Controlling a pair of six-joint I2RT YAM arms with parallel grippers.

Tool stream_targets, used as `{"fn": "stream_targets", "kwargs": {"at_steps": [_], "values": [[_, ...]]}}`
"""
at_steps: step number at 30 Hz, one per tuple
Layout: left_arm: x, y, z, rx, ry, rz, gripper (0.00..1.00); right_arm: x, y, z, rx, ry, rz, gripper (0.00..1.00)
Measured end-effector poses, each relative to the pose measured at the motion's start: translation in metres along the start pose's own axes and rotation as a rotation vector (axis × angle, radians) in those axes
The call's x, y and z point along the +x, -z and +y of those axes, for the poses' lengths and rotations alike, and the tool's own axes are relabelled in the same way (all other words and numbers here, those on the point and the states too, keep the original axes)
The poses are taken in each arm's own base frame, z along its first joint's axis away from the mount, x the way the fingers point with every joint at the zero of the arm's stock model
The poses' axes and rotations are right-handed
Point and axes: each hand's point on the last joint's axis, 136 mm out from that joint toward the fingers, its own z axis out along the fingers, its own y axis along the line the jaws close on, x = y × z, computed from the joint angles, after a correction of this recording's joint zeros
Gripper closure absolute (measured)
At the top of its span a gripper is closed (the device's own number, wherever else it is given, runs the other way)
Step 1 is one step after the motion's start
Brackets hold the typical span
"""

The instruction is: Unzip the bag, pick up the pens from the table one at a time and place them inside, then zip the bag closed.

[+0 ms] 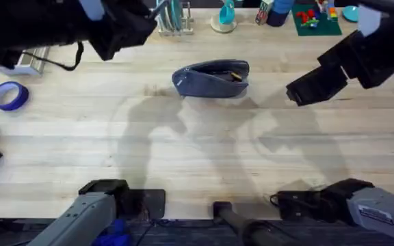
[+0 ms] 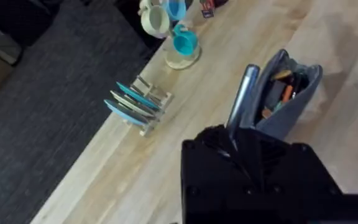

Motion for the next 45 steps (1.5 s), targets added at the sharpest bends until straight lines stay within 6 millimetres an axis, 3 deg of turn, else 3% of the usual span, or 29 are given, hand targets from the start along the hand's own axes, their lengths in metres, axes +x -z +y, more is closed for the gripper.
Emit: {"fn": "stream_targets", "kwargs": {"at_steps": [9, 20, 33, 45], "values": [[-0.029, -0.011, 0.005, 0.002, -0.002, -0.026, 0.961, 0.0, 0.0, 0.0, 0.0, 0.0, -0.002, 0.004], [-0.044, -0.064, 0.0, 0.125, 0.018, -0.005, 0.961, -0.001, 0.0, 0.0, 0.001, 0.0, -0.003, 0.004], [-0.043, -0.111, -0.048, 0.304, 0.006, 0.036, 0.961, -0.001, 0.0, 0.0, 0.001, 0.0, -0.003, 0.003], [-0.02, -0.146, -0.086, 0.437, 0.027, 0.123, 0.962, -0.001, 0.0, 0.0, 0.001, 0.0, -0.004, 0.005]]}}
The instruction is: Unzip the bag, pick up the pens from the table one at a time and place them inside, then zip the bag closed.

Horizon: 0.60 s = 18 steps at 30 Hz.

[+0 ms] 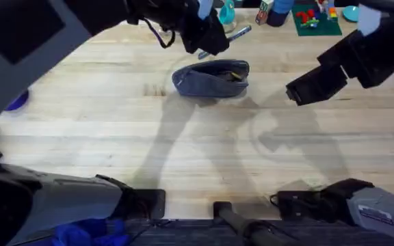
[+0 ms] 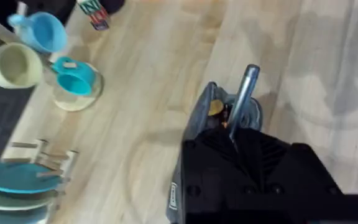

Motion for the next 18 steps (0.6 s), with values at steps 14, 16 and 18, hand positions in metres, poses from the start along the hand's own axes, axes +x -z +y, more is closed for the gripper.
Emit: {"fn": "stream_targets", "kwargs": {"at_steps": [14, 16, 18], "values": [[0.027, -0.035, -0.006, 0.084, -0.009, 0.076, 0.962, 0.0, 0.0, 0.0, 0.0, 0.0, 0.0, 0.004], [0.029, -0.037, -0.007, 0.09, -0.014, 0.081, 0.962, 0.0, 0.0, 0.0, 0.0, 0.0, 0.0, 0.004], [0.031, -0.04, -0.007, 0.096, -0.022, 0.086, 0.962, 0.0, 0.0, 0.0, 0.0, 0.0, 0.0, 0.004]]}}
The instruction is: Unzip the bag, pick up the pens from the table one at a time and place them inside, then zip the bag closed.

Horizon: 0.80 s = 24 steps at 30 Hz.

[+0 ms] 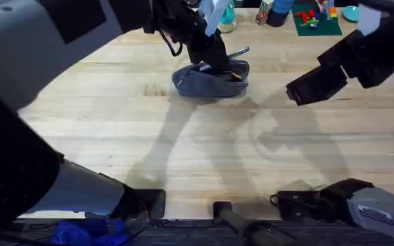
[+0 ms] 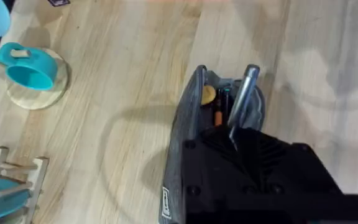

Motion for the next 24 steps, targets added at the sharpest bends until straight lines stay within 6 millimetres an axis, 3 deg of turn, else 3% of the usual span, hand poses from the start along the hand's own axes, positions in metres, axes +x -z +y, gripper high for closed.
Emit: {"fn": "stream_targets", "kwargs": {"at_steps": [17, 24], "values": [[0.023, -0.026, 0.001, 0.049, 0.019, 0.056, 0.962, 0.0, 0.0, 0.0, 0.0, 0.0, 0.0, 0.004], [0.025, -0.028, 0.002, 0.052, 0.022, 0.062, 0.962, 0.0, 0.0, 0.0, 0.0, 0.0, 0.0, 0.004]]}}
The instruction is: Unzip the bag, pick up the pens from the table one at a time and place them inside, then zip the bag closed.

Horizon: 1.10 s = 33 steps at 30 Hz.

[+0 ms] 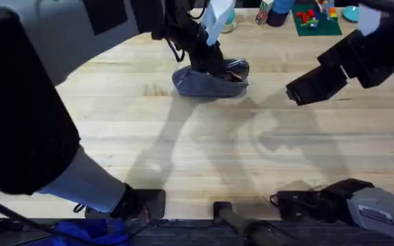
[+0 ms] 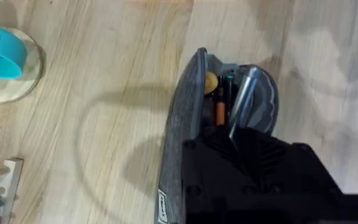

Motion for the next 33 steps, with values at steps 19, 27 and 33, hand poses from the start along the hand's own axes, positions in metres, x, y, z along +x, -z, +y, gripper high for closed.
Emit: {"fn": "stream_targets", "kwargs": {"at_steps": [19, 27, 33], "values": [[0.0, 0.0, 0.0, 0.0, 0.0, 0.0, 0.957, 0.0, 0.0, 0.0, 0.0, 0.0, 0.0, 0.004], [-0.0003, 0.0, -0.0003, 0.002, -0.005, -0.002, 0.148, 0.0, 0.0, 0.0, 0.0, 0.0, 0.0, 0.004], [-0.0008, -0.0004, -0.001, 0.003, -0.006, -0.002, 0.006, 0.0, 0.0, 0.0, 0.0, 0.0, 0.0, 0.005]]}}
